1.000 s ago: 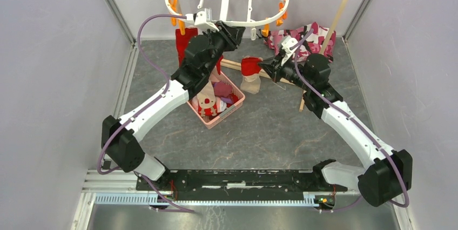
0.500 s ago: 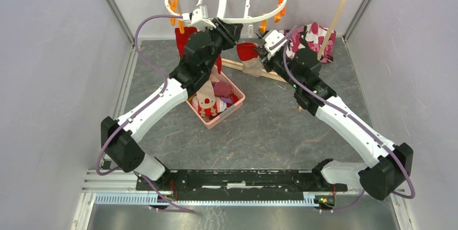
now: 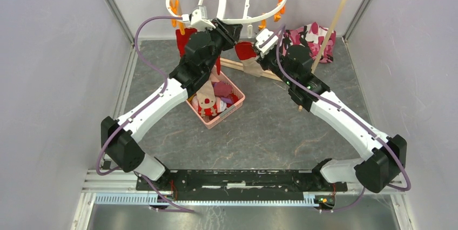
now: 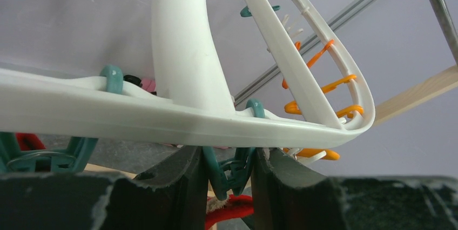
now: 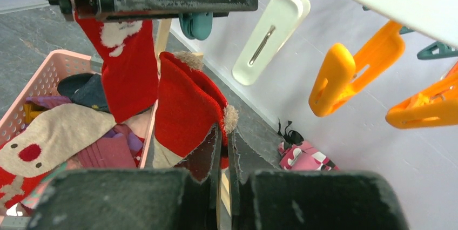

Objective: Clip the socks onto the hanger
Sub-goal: Open the clamp at the hanger, then clamp the sock onto the hanger.

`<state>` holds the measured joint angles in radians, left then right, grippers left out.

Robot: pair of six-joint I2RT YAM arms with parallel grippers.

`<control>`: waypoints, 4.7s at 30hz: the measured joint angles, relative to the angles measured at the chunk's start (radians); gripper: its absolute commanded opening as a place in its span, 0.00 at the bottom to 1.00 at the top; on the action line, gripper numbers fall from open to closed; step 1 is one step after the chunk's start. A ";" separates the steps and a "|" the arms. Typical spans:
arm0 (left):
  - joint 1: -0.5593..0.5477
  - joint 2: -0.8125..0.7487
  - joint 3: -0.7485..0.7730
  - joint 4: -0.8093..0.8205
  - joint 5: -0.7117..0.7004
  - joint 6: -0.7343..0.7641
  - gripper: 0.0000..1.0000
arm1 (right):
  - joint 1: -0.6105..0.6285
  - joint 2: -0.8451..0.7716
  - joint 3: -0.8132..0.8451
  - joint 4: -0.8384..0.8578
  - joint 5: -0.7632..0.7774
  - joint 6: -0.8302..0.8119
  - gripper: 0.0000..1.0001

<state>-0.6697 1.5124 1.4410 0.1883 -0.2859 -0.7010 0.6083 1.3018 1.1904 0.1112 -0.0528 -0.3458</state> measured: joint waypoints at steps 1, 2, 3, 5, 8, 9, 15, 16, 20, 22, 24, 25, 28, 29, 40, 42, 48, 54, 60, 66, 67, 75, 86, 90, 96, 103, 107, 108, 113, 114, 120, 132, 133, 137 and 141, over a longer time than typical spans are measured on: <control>0.000 0.000 0.000 0.000 0.000 -0.003 0.02 | 0.001 0.006 0.008 0.000 0.000 0.000 0.00; 0.000 0.000 0.000 0.000 0.000 -0.007 0.02 | 0.001 0.013 0.017 -0.001 0.000 0.001 0.00; 0.000 0.001 0.000 0.000 0.000 -0.011 0.02 | 0.001 0.019 0.024 -0.001 0.000 0.001 0.00; 0.000 0.003 0.000 0.000 0.000 -0.015 0.02 | 0.006 0.027 0.033 -0.002 0.002 0.001 0.00; 0.000 0.012 0.004 0.000 0.000 -0.019 0.02 | 0.031 0.045 0.056 -0.021 0.025 -0.019 0.00; 0.000 0.016 0.005 0.000 0.000 -0.021 0.02 | 0.042 0.053 0.064 -0.028 0.035 -0.029 0.00; 0.000 0.026 0.006 0.000 0.000 -0.045 0.02 | 0.071 0.079 0.084 -0.077 0.043 -0.053 0.00; 0.000 0.028 0.006 0.000 0.000 -0.046 0.02 | 0.071 0.079 0.084 -0.081 0.029 -0.056 0.00; 0.000 0.032 0.006 0.000 0.001 -0.047 0.02 | 0.064 0.077 0.084 -0.081 -0.032 -0.079 0.00; 0.000 0.032 0.006 0.000 0.002 -0.047 0.02 | 0.055 0.077 0.084 -0.074 -0.070 -0.083 0.00; 0.000 0.032 0.006 0.000 0.004 -0.047 0.02 | 0.039 0.077 0.084 -0.074 -0.109 -0.085 0.00; 0.000 0.032 0.006 0.000 0.005 -0.047 0.02 | 0.027 0.078 0.086 -0.075 -0.131 -0.084 0.00; 0.000 0.032 0.006 0.002 0.008 -0.047 0.02 | -0.019 0.090 0.110 -0.079 -0.188 -0.074 0.00; 0.000 0.032 0.006 0.003 0.010 -0.047 0.02 | -0.035 0.097 0.121 -0.079 -0.208 -0.069 0.00; 0.000 0.032 0.005 0.016 0.034 -0.047 0.02 | -0.117 0.150 0.180 -0.055 -0.367 0.011 0.00; 0.000 0.032 0.005 0.021 0.037 -0.047 0.02 | -0.121 0.153 0.180 -0.053 -0.384 0.029 0.00; 0.000 0.032 0.005 0.034 0.060 -0.047 0.02 | -0.135 0.153 0.180 -0.039 -0.420 0.095 0.00; 0.000 0.032 -0.005 0.056 0.076 -0.046 0.02 | -0.176 0.154 0.180 0.000 -0.466 0.177 0.00; 0.000 0.032 -0.021 0.082 0.094 -0.046 0.02 | -0.198 0.165 0.180 0.010 -0.510 0.224 0.00; 0.000 0.032 -0.025 0.106 0.115 -0.046 0.02 | -0.199 0.188 0.182 0.007 -0.544 0.250 0.00; 0.000 0.032 -0.025 0.108 0.117 -0.046 0.02 | -0.199 0.190 0.182 0.006 -0.548 0.254 0.00; 0.000 0.032 -0.030 0.129 0.143 -0.045 0.02 | -0.216 0.207 0.208 0.000 -0.599 0.299 0.00; 0.002 0.032 -0.061 0.188 0.199 0.006 0.02 | -0.250 0.224 0.261 -0.047 -0.706 0.347 0.00; 0.002 0.032 -0.064 0.188 0.210 0.013 0.02 | -0.252 0.224 0.262 -0.082 -0.727 0.330 0.00; 0.003 0.032 -0.066 0.188 0.217 0.034 0.02 | -0.261 0.224 0.265 -0.091 -0.751 0.327 0.00; 0.004 0.032 -0.067 0.189 0.223 0.045 0.02 | -0.275 0.224 0.268 -0.093 -0.760 0.330 0.00; 0.008 0.032 -0.068 0.189 0.239 0.045 0.02 | -0.284 0.224 0.268 -0.101 -0.760 0.330 0.00; 0.008 0.032 -0.068 0.189 0.240 0.045 0.02 | -0.285 0.224 0.268 -0.104 -0.760 0.331 0.00; 0.008 0.032 -0.068 0.189 0.247 0.045 0.02 | -0.293 0.224 0.268 -0.109 -0.760 0.339 0.00; 0.008 0.032 -0.068 0.189 0.251 0.045 0.02 | -0.294 0.224 0.268 -0.109 -0.761 0.343 0.00; 0.013 0.032 -0.068 0.190 0.271 0.045 0.02 | -0.296 0.224 0.268 -0.108 -0.772 0.364 0.00; 0.014 0.032 -0.075 0.211 0.297 0.047 0.02 | -0.297 0.224 0.268 -0.107 -0.784 0.395 0.00; 0.014 0.032 -0.076 0.211 0.298 0.047 0.02 | -0.297 0.224 0.268 -0.106 -0.784 0.399 0.00; 0.014 0.032 -0.080 0.215 0.301 0.048 0.02 | -0.297 0.224 0.268 -0.106 -0.784 0.412 0.00; 0.014 0.032 -0.086 0.224 0.304 0.063 0.02 | -0.299 0.224 0.268 -0.102 -0.784 0.430 0.00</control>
<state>-0.6556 1.5440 1.3548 0.4126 0.0185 -0.6376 0.3092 1.5261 1.4586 0.0090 -0.8364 0.0837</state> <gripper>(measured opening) 0.364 0.068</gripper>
